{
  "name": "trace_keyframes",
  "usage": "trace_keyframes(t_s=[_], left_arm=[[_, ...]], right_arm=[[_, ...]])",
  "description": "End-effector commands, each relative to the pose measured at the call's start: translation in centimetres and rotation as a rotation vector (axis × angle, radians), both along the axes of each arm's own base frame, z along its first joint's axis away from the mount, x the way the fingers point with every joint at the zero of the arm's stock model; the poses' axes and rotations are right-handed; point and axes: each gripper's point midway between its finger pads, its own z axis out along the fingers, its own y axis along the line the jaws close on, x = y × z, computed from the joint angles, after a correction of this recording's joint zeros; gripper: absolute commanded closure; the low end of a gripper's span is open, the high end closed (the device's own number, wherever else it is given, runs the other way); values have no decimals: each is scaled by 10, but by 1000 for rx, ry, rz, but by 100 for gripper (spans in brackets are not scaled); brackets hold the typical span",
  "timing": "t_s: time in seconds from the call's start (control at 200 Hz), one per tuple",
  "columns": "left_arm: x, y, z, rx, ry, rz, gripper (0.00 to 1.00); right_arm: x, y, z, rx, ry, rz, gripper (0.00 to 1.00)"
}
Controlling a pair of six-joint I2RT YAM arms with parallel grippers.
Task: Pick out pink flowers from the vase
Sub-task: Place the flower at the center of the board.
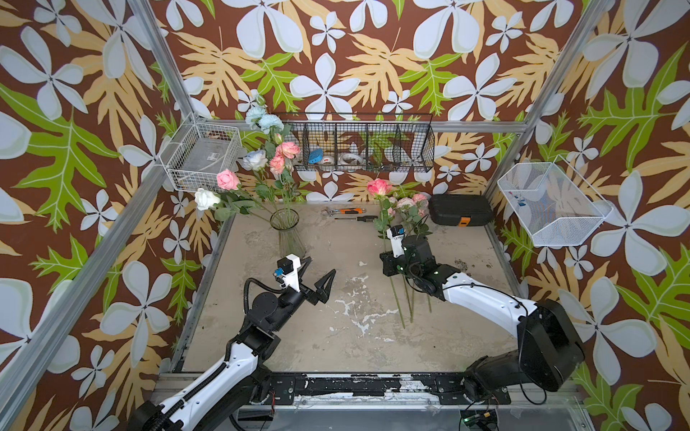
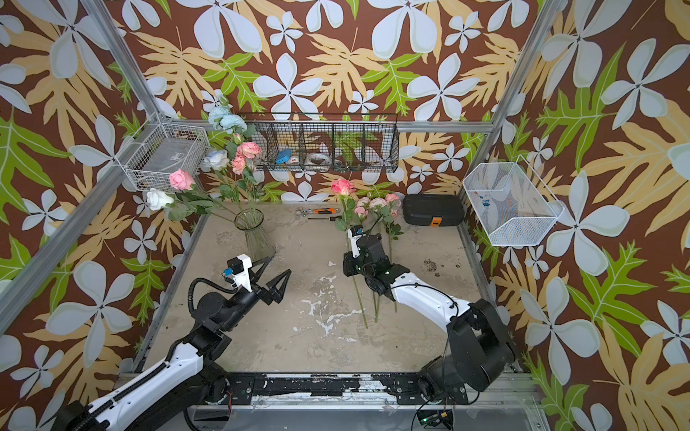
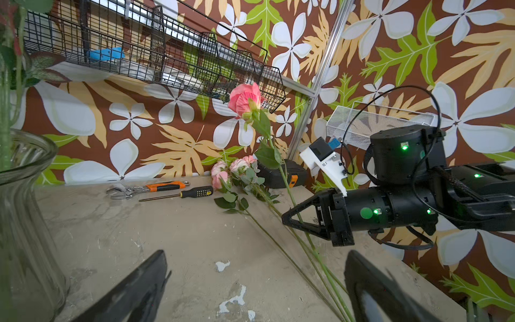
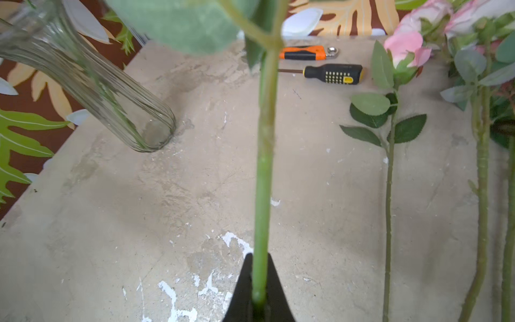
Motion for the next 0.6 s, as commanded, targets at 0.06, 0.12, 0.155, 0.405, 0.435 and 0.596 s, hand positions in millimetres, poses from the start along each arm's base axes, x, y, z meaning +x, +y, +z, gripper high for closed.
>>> trace_keyframes(t_s=[0.06, 0.12, 0.155, 0.405, 0.435, 0.596], left_arm=[[2, 5, 2, 11, -6, 32, 0], [2, 6, 1, 12, -5, 35, 0], [2, 6, 0, 12, -5, 38, 0], [3, 8, -3, 18, 1, 47, 0], [3, 8, -2, 16, 1, 46, 0], [2, 9, -1, 12, 0, 52, 0]], right_arm=[[10, -14, -27, -9, 98, -86, 100], [13, -20, -33, 4, 120, -101, 100], [15, -23, -37, 9, 130, -112, 100], [34, -27, -64, -60, 190, -111, 100], [39, -28, -65, -68, 190, -121, 100], [58, -27, -78, -72, 217, -135, 100]])
